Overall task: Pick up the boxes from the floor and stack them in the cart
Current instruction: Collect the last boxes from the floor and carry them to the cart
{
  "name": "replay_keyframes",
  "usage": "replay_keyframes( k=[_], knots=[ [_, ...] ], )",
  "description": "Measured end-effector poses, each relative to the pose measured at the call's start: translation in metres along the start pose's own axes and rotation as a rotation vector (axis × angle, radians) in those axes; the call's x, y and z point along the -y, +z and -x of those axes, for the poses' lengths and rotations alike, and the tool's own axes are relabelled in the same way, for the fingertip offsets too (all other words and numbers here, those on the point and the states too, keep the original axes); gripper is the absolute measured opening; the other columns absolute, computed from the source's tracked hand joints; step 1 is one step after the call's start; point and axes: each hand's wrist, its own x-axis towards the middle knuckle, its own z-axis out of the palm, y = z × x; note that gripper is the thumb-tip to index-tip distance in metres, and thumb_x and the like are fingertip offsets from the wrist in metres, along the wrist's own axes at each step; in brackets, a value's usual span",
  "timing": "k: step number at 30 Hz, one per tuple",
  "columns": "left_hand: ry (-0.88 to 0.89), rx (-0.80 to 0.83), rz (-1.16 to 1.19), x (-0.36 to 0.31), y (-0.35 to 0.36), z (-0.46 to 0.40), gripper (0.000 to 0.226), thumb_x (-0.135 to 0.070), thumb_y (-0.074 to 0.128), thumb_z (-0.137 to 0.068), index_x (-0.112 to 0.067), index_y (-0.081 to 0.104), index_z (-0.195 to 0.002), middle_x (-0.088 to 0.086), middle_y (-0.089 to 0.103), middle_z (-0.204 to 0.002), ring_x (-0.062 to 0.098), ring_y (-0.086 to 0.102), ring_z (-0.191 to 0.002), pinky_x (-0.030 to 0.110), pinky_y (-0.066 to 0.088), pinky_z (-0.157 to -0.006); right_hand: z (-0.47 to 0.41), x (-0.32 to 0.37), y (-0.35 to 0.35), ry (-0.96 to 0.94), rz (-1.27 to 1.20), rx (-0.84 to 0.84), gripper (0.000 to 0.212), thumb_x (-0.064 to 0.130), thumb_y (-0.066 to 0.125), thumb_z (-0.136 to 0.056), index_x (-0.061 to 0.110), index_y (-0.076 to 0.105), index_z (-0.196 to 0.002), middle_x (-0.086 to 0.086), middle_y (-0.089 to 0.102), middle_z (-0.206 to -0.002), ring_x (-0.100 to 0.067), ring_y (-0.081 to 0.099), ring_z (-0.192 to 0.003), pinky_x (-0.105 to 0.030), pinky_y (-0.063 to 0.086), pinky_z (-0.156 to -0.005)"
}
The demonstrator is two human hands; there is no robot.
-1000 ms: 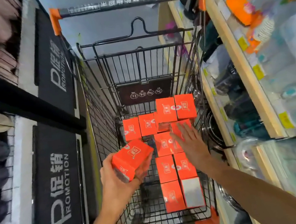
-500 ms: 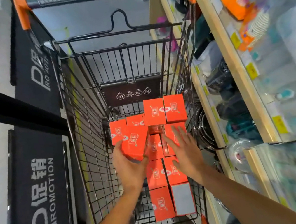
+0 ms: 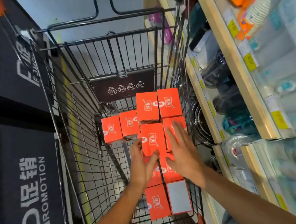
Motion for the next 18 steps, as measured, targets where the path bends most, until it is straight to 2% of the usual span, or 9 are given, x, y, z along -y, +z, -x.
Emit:
replay_keyframes(
  k=[2, 5, 7, 9, 11, 12, 14, 16, 18],
  knots=[
    [-0.029, 0.101, -0.048, 0.000, -0.018, -0.005, 0.065, -0.046, 0.071, -0.088, -0.028, 0.039, -0.142, -0.006, 0.052, -0.140, 0.002, 0.051, -0.126, 0.007, 0.045, -0.088, -0.001, 0.003, -0.005, -0.002, -0.031, 0.004, 0.097, 0.030, 0.075, -0.086, 0.011, 0.017, -0.161, -0.011, 0.000, -0.170, -0.029, -0.006, -0.157, -0.044, 0.011, -0.127],
    [-0.042, 0.252, -0.176, -0.012, -0.048, -0.005, 0.063, -0.055, 0.069, -0.086, -0.033, 0.043, -0.139, -0.014, 0.057, -0.133, 0.006, 0.053, -0.125, 0.023, 0.047, -0.097, 0.002, 0.010, -0.023, -0.013, -0.097, -0.004, 0.087, 0.025, 0.072, -0.088, 0.015, 0.023, -0.160, -0.008, 0.009, -0.169, -0.027, -0.002, -0.156, -0.044, 0.013, -0.127],
    [-0.012, 0.292, -0.254, -0.026, -0.065, 0.000, 0.050, -0.049, 0.068, -0.089, -0.039, 0.045, -0.132, -0.019, 0.055, -0.127, 0.000, 0.053, -0.116, 0.016, 0.044, -0.089, 0.004, 0.016, -0.037, 0.004, -0.154, 0.010, 0.082, 0.025, 0.069, -0.093, 0.020, 0.022, -0.160, -0.003, 0.010, -0.168, -0.023, -0.001, -0.156, -0.037, 0.006, -0.125],
    [0.040, 0.302, -0.308, -0.042, -0.084, 0.010, 0.046, -0.038, 0.067, -0.092, -0.038, 0.045, -0.133, -0.014, 0.054, -0.126, 0.004, 0.054, -0.114, 0.017, 0.048, -0.087, 0.009, 0.027, -0.056, 0.049, -0.215, 0.017, 0.077, 0.026, 0.065, -0.095, 0.020, 0.024, -0.160, -0.001, 0.015, -0.167, -0.021, 0.005, -0.155, -0.039, 0.006, -0.126],
    [0.086, 0.340, -0.338, -0.059, -0.100, 0.019, 0.042, -0.036, 0.065, -0.088, -0.043, 0.047, -0.126, -0.009, 0.057, -0.126, 0.006, 0.058, -0.112, 0.026, 0.051, -0.093, 0.017, 0.038, -0.075, 0.093, -0.258, -0.022, 0.072, 0.028, 0.064, -0.095, 0.019, 0.030, -0.158, -0.003, 0.024, -0.164, -0.022, 0.018, -0.153, -0.046, 0.020, -0.125],
    [0.103, 0.367, -0.334, -0.067, -0.107, 0.023, 0.041, -0.037, 0.065, -0.086, -0.045, 0.047, -0.122, -0.007, 0.057, -0.126, 0.003, 0.060, -0.109, 0.025, 0.051, -0.093, 0.022, 0.042, -0.082, 0.105, -0.276, -0.055, 0.070, 0.028, 0.065, -0.094, 0.018, 0.034, -0.156, -0.004, 0.031, -0.161, -0.022, 0.025, -0.149, -0.045, 0.025, -0.122],
    [0.195, 0.410, -0.332, -0.086, -0.118, 0.032, 0.045, -0.016, 0.067, -0.091, -0.038, 0.046, -0.123, -0.001, 0.057, -0.123, -0.003, 0.062, -0.101, 0.013, 0.050, -0.087, 0.036, 0.052, -0.095, 0.138, -0.301, -0.116, 0.065, 0.024, 0.069, -0.092, 0.015, 0.043, -0.151, -0.005, 0.043, -0.154, -0.021, 0.037, -0.143, -0.039, 0.028, -0.121],
    [0.324, 0.430, -0.346, -0.103, -0.132, 0.039, 0.055, 0.003, 0.064, -0.091, -0.039, 0.045, -0.121, -0.002, 0.058, -0.115, 0.003, 0.061, -0.096, 0.009, 0.047, -0.083, 0.051, 0.065, -0.105, 0.168, -0.296, -0.151, 0.067, 0.024, 0.073, -0.089, 0.015, 0.045, -0.149, -0.005, 0.047, -0.152, -0.021, 0.040, -0.141, -0.035, 0.028, -0.121],
    [0.423, 0.450, -0.382, -0.122, -0.145, 0.045, 0.053, -0.008, 0.067, -0.092, -0.044, 0.044, -0.125, -0.012, 0.057, -0.119, 0.007, 0.059, -0.101, 0.014, 0.049, -0.086, 0.068, 0.077, -0.115, 0.192, -0.310, -0.199, 0.066, 0.030, 0.072, -0.089, 0.021, 0.045, -0.149, 0.002, 0.045, -0.151, -0.015, 0.040, -0.140, -0.037, 0.032, -0.120]
  ],
)
